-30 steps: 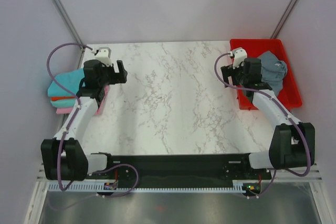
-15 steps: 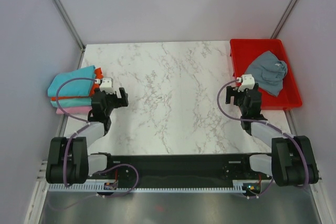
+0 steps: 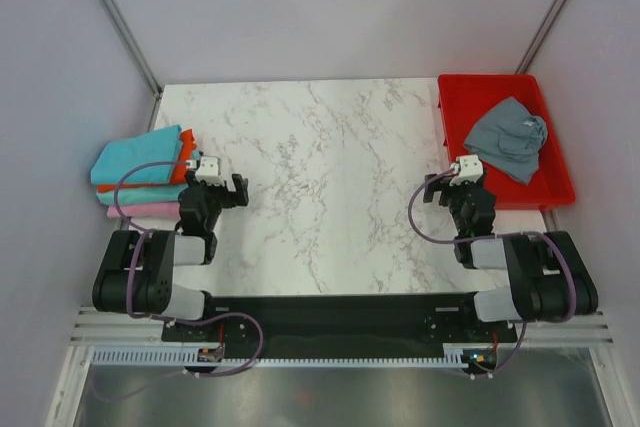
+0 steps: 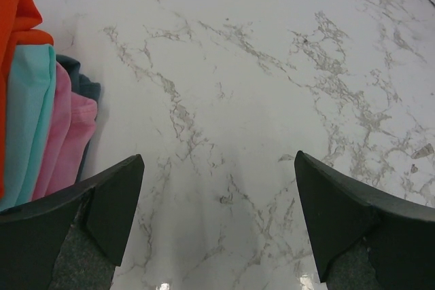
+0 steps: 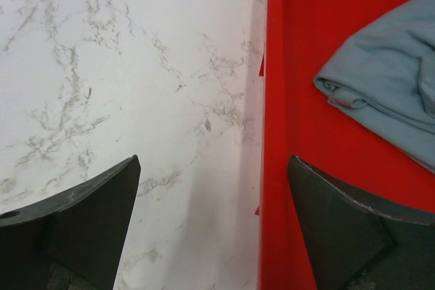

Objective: Fold and stack the t-shirts
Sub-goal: Neatly place the folded tshirt to the corner

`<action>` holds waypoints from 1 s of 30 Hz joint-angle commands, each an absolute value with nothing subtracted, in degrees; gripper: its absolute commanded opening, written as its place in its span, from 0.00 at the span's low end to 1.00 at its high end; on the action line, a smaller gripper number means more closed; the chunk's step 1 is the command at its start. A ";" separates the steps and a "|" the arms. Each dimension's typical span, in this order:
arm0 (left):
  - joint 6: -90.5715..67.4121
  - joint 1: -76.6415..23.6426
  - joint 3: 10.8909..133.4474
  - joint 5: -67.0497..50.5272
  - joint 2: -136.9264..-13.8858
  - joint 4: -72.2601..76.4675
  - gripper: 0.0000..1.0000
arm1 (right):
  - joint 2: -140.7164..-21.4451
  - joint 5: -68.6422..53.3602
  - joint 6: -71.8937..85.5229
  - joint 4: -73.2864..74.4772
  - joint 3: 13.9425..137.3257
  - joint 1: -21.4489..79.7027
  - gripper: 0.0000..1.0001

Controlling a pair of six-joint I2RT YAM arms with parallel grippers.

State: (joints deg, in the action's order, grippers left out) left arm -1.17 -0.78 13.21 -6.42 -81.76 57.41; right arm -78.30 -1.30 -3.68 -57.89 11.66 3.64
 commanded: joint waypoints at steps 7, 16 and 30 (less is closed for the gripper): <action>2.11 -2.20 12.83 -5.71 -82.09 64.43 0.99 | -88.07 -4.57 -1.84 -69.45 12.83 2.37 0.98; 1.85 -2.11 13.01 -5.27 -81.74 63.54 0.99 | -88.24 -5.45 -1.58 -71.10 12.57 2.02 0.98; 3.07 -0.79 9.69 -12.46 -81.65 68.17 0.99 | -88.42 -7.12 -1.76 -72.60 11.78 1.67 0.98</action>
